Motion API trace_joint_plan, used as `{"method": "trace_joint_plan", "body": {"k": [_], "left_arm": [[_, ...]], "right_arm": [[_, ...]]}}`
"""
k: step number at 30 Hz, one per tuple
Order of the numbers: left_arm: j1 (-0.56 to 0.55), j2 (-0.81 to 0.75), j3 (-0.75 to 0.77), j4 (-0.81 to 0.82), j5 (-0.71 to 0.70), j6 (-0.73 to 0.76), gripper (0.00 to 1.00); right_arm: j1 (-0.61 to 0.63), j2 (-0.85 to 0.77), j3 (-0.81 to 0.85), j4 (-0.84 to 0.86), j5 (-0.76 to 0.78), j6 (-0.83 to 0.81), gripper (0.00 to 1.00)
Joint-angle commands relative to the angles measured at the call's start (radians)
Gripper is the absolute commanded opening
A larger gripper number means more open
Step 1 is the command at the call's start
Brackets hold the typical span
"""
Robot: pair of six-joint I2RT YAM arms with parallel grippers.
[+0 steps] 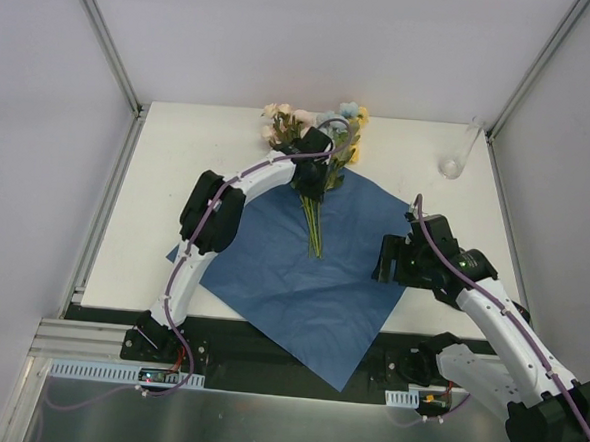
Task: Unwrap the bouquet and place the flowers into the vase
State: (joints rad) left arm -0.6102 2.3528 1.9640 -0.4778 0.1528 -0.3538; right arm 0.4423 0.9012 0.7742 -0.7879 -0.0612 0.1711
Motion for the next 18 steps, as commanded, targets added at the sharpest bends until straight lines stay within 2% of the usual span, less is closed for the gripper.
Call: {"method": "trace_joint_plan", "body": {"k": [1,6,8,14,18], "left_arm": [[-0.025,0.014,0.038,-0.033,0.007,0.029,0.15],[-0.033,-0.012,0.032,-0.033,0.001,0.044,0.0],[-0.033,-0.041,0.03,-0.033,-0.001,0.064,0.0],[-0.033,-0.16,0.01,-0.033,0.025,0.062,0.0],[-0.033,-0.239,-0.034,-0.033,0.069,0.042,0.0]], "right_arm": [[-0.005,-0.002,0.0,0.021,-0.012,-0.001,0.78],[-0.007,0.004,0.008,0.016,-0.003,-0.001,0.78],[-0.008,0.013,0.023,0.013,-0.002,-0.004,0.79],[-0.085,0.106,0.085,0.108,-0.172,0.034,0.82],[-0.1,0.202,0.21,0.119,-0.184,0.048,0.83]]}}
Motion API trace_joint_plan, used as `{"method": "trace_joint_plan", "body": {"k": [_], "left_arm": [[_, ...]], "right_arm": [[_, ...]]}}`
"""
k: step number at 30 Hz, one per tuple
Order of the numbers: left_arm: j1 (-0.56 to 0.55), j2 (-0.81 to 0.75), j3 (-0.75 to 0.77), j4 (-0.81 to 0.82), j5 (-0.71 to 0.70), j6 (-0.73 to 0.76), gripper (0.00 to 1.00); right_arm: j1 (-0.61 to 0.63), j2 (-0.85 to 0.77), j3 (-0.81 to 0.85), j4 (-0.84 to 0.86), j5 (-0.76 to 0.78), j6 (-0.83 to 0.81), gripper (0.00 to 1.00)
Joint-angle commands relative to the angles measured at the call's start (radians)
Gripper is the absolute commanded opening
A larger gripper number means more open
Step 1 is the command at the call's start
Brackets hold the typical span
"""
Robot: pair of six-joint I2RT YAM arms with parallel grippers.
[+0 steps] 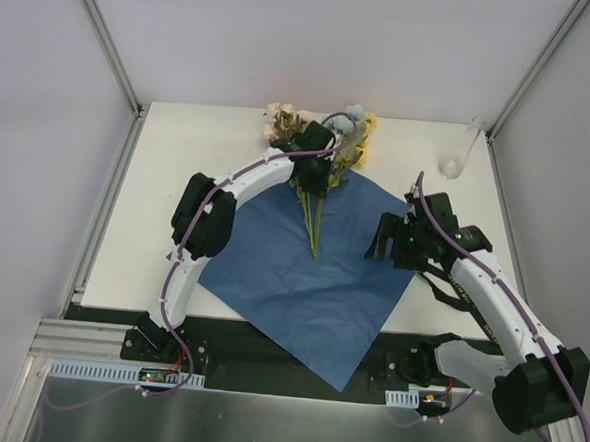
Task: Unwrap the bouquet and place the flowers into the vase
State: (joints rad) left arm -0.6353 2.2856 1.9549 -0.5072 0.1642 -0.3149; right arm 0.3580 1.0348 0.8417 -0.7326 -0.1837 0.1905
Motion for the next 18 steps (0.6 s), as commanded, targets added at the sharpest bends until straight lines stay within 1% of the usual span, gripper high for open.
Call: {"method": "trace_joint_plan", "body": {"k": [1,3,4,5,6,7,9,11,12,16,18], "left_arm": [[-0.007,-0.199,-0.031,-0.004,0.078,-0.001,0.0],[-0.007,-0.23,-0.047,-0.002,0.119,-0.006,0.0],[-0.007,-0.265,-0.066,-0.002,0.151,-0.004,0.0],[-0.007,-0.285,-0.079,-0.002,0.156,-0.001,0.0],[-0.007,-0.304,-0.102,-0.002,0.153,0.005,0.0],[-0.007,-0.32,-0.114,-0.001,0.152,0.01,0.0],[-0.007,-0.36,-0.132,-0.002,0.161,0.007,0.0],[-0.01,-0.379,-0.157,0.007,0.196,-0.007,0.0],[-0.013,-0.382,-0.178,0.015,0.207,-0.021,0.0],[-0.02,-0.386,-0.221,0.054,0.244,-0.056,0.0],[-0.023,-0.394,-0.246,0.071,0.256,-0.065,0.0]], "right_arm": [[-0.02,0.105,0.169,0.07,-0.068,0.035,0.84],[-0.03,0.143,0.209,0.088,-0.109,0.075,0.84],[-0.046,0.18,0.239,0.123,-0.132,0.102,0.84],[-0.056,0.197,0.244,0.154,-0.192,0.183,0.84],[-0.065,0.214,0.247,0.189,-0.229,0.226,0.84],[-0.079,0.25,0.247,0.278,-0.258,0.266,0.83],[-0.085,0.292,0.255,0.359,-0.322,0.387,0.83],[-0.087,0.356,0.279,0.45,-0.345,0.441,0.83],[-0.087,0.372,0.278,0.514,-0.341,0.487,0.83],[-0.087,0.432,0.258,0.62,-0.269,0.552,0.88],[-0.088,0.449,0.246,0.665,-0.234,0.569,0.88]]}}
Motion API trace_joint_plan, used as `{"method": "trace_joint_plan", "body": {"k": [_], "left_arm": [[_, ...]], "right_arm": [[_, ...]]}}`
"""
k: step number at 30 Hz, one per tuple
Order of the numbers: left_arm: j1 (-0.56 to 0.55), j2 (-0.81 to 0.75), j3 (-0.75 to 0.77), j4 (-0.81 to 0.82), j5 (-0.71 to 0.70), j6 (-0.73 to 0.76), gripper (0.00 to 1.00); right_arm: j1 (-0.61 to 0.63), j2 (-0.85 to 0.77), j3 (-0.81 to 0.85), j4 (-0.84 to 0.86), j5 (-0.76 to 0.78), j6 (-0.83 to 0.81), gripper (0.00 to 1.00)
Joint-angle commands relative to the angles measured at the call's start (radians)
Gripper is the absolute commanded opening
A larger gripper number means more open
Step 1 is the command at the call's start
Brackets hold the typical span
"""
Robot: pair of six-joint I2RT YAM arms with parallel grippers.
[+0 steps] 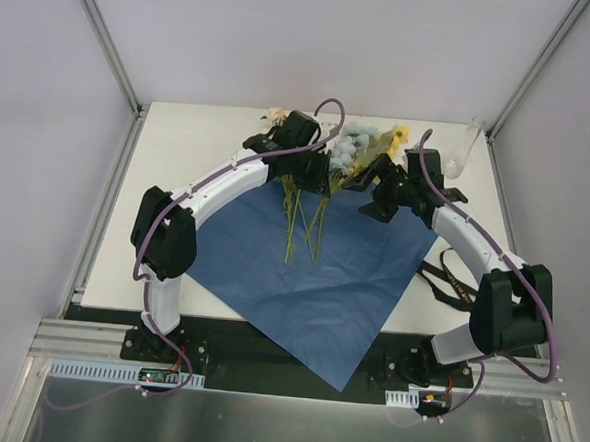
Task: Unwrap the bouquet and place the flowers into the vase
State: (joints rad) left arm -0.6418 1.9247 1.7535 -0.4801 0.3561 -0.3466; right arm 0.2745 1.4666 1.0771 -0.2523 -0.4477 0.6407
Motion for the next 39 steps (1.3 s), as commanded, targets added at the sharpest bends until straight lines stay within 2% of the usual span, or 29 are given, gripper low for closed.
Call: {"method": "trace_joint_plan", "body": {"k": [1,6,9,13,18,21,24,26,28,30,34,35,38,39], "left_arm": [[-0.016,-0.039,-0.051,0.046,0.066,-0.034,0.0],[-0.016,-0.061,-0.094,0.061,0.075,-0.035,0.0],[-0.016,-0.079,-0.112,0.066,0.058,-0.023,0.0],[-0.016,-0.089,-0.12,0.069,0.058,-0.012,0.0],[-0.018,-0.081,-0.123,0.069,0.081,-0.015,0.0],[-0.021,-0.084,-0.126,0.071,0.084,-0.014,0.0],[-0.022,-0.095,-0.134,0.072,0.087,-0.015,0.0],[-0.022,-0.11,-0.141,0.071,0.09,-0.015,0.0],[-0.022,-0.147,-0.164,0.069,0.083,-0.02,0.0],[-0.022,-0.208,-0.204,0.069,0.078,-0.026,0.0],[-0.013,-0.337,-0.272,0.067,0.09,-0.002,0.21],[-0.009,-0.363,-0.296,0.067,0.092,0.007,0.33],[0.02,-0.444,-0.337,0.069,0.116,0.018,0.5],[0.027,-0.473,-0.345,0.067,0.122,0.024,0.57]], "right_arm": [[-0.006,0.035,0.006,0.203,0.035,0.135,0.88],[-0.011,0.121,0.035,0.291,0.038,0.188,0.84],[-0.012,0.202,0.06,0.295,0.018,0.227,0.77],[-0.018,0.23,0.053,0.283,0.02,0.27,0.69],[-0.027,0.265,0.049,0.257,0.03,0.275,0.63],[-0.028,0.273,0.067,0.257,0.038,0.264,0.51],[-0.028,0.265,0.087,0.23,0.053,0.237,0.29],[-0.026,0.253,0.093,0.226,0.055,0.215,0.2],[-0.017,0.215,0.092,0.222,0.058,0.183,0.02],[0.005,0.149,0.098,0.191,0.082,0.136,0.01],[0.032,0.011,0.106,0.131,0.144,0.01,0.01],[0.034,-0.017,0.107,0.122,0.148,-0.033,0.01],[0.034,-0.113,0.139,0.073,0.205,-0.111,0.01],[0.032,-0.155,0.161,0.055,0.234,-0.187,0.01]]}}
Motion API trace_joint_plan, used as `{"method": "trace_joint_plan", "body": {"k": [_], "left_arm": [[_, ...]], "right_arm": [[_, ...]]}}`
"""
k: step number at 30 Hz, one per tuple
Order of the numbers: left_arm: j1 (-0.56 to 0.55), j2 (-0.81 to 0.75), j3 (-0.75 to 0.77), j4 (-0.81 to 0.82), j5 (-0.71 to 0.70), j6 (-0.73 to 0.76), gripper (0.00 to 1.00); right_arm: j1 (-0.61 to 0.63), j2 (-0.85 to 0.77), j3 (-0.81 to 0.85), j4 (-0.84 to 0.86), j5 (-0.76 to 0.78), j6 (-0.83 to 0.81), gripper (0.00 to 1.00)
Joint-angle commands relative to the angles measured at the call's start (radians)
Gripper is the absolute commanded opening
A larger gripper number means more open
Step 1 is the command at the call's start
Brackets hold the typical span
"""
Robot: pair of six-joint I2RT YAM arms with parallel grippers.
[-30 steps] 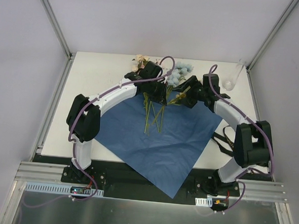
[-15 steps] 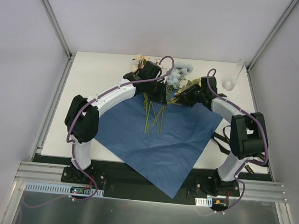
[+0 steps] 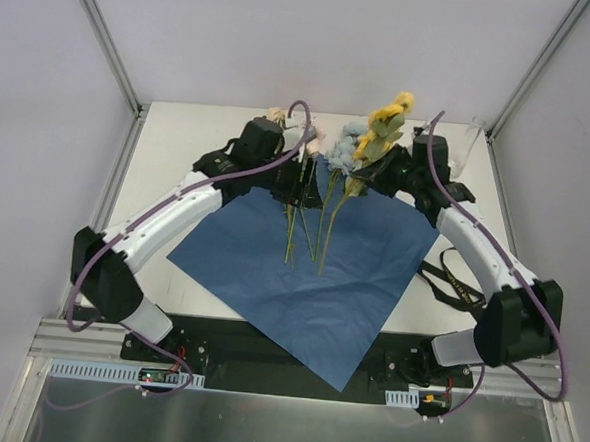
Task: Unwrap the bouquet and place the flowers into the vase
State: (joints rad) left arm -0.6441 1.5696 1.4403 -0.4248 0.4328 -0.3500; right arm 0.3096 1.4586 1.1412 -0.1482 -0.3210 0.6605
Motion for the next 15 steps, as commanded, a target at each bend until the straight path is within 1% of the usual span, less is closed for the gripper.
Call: {"method": "trace_joint_plan", "body": {"k": [1,3,4,5,6,7,8,9,10,11,12,13,15], "left_arm": [[0.037,-0.132,-0.041,0.014,0.046,0.037,0.59],[0.038,-0.154,-0.07,0.017,0.035,0.075,0.65],[0.038,-0.158,-0.081,0.018,0.026,0.085,0.66],[0.038,-0.161,-0.099,0.02,0.021,0.101,0.67],[0.038,-0.166,-0.107,0.02,0.023,0.108,0.68],[0.038,-0.168,-0.115,0.02,0.023,0.112,0.7],[0.038,-0.169,-0.127,0.023,0.023,0.121,0.72],[0.038,-0.174,-0.133,0.027,0.026,0.126,0.73],[0.04,-0.175,-0.141,0.034,0.027,0.131,0.75],[0.038,-0.183,-0.152,0.034,0.033,0.137,0.76],[0.038,-0.186,-0.159,0.041,0.037,0.143,0.76],[0.038,-0.187,-0.172,0.044,0.04,0.152,0.77],[0.037,-0.186,-0.179,0.054,0.038,0.16,0.77]], "right_arm": [[-0.004,-0.165,0.139,-0.066,0.184,-0.246,0.01],[-0.012,-0.208,0.195,-0.122,0.282,-0.364,0.01],[-0.021,-0.219,0.219,-0.134,0.394,-0.402,0.01],[-0.044,-0.231,0.279,-0.148,0.442,-0.43,0.01],[-0.056,-0.236,0.304,-0.149,0.495,-0.496,0.01],[-0.066,-0.239,0.336,-0.151,0.61,-0.53,0.0],[-0.088,-0.241,0.38,-0.134,0.676,-0.561,0.01],[-0.101,-0.244,0.388,-0.102,0.733,-0.6,0.01],[-0.115,-0.248,0.385,-0.05,0.811,-0.687,0.01],[-0.145,-0.256,0.367,0.089,0.83,-0.737,0.01],[-0.164,-0.254,0.362,0.145,0.841,-0.775,0.01],[-0.181,-0.248,0.367,0.27,0.865,-0.833,0.01],[-0.248,-0.212,0.413,0.341,0.879,-0.86,0.01]]}}
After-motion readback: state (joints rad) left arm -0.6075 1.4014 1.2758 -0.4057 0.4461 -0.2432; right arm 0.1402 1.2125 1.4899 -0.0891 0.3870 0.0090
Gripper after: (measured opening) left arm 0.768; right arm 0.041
